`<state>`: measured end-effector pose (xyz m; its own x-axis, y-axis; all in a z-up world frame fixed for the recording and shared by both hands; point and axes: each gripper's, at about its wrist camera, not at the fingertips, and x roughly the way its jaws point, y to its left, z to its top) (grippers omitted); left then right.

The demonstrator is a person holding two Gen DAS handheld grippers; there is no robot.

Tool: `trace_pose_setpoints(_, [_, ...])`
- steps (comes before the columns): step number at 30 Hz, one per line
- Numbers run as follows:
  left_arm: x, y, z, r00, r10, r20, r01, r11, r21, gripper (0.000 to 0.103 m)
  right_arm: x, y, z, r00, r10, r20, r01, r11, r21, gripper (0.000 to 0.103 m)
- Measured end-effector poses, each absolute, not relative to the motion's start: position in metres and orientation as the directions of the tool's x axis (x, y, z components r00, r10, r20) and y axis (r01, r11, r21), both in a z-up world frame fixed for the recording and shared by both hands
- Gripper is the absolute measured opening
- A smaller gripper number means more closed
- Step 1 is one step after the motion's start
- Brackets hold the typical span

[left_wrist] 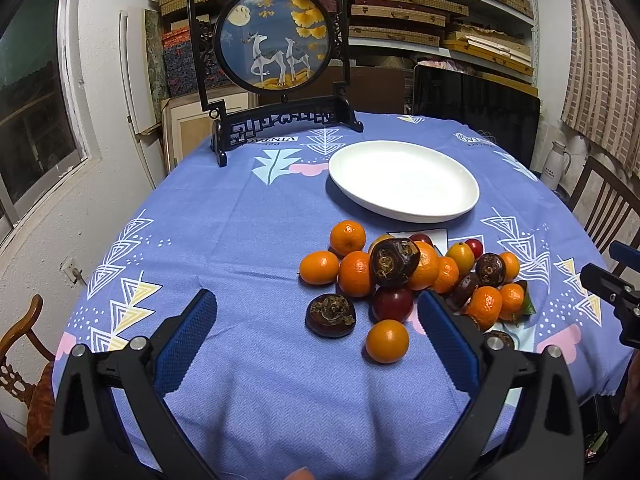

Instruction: Organize fruits

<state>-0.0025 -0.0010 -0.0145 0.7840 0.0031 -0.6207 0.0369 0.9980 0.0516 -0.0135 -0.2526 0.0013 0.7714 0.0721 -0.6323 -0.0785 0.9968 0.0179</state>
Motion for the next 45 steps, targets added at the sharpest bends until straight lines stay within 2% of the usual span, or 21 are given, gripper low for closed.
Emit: trace_pose_setpoints(45, [-0.003, -0.005, -0.005, 0.779, 0.008, -0.627, 0.039, 0.997, 0.061, 0.098, -0.015, -0.247, 0.0, 0.762, 0.092, -0.641, -0.105, 0.994, 0.018, 0.099])
